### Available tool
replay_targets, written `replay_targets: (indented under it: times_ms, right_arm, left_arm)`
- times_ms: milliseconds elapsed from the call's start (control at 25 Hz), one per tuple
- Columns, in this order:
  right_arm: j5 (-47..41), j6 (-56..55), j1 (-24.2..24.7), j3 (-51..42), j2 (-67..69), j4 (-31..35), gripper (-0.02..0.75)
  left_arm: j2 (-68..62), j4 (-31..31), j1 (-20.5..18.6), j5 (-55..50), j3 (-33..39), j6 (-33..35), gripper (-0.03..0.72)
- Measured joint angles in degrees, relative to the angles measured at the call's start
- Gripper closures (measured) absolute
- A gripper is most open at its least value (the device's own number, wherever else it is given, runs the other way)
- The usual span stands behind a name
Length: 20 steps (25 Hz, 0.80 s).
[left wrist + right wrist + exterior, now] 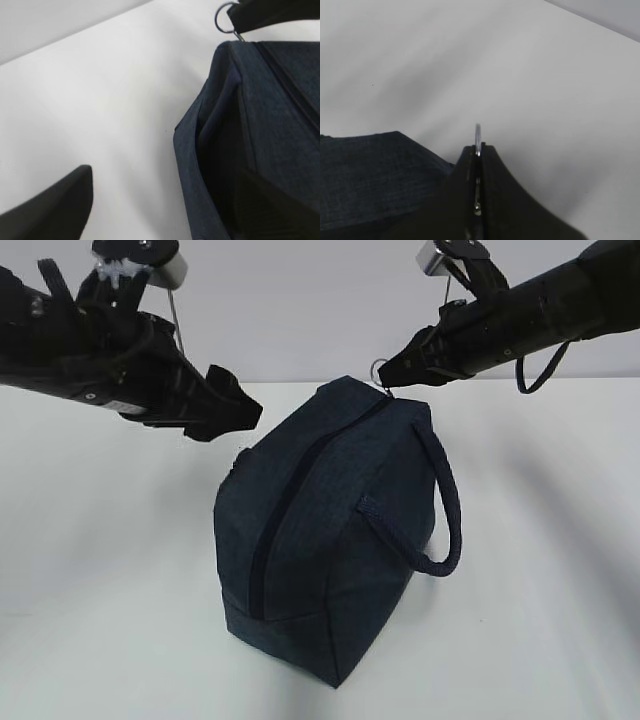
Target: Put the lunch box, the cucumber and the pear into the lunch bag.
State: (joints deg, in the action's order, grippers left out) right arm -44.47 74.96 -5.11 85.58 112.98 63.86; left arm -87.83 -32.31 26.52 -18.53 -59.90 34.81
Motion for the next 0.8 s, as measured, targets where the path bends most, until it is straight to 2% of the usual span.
replay_targets:
  times_ms: [320,800]
  right_arm:
    - [0.00,0.00,0.00,0.00,0.00,0.00,0.738]
    - [0.00,0.00,0.00,0.00,0.00,0.00,0.738]
  left_arm:
    - [-1.21,0.77,0.00,1.12,-6.61,0.00,0.178]
    - [-14.25,3.23,0.00,-16.86,-24.80,1.40,0.179]
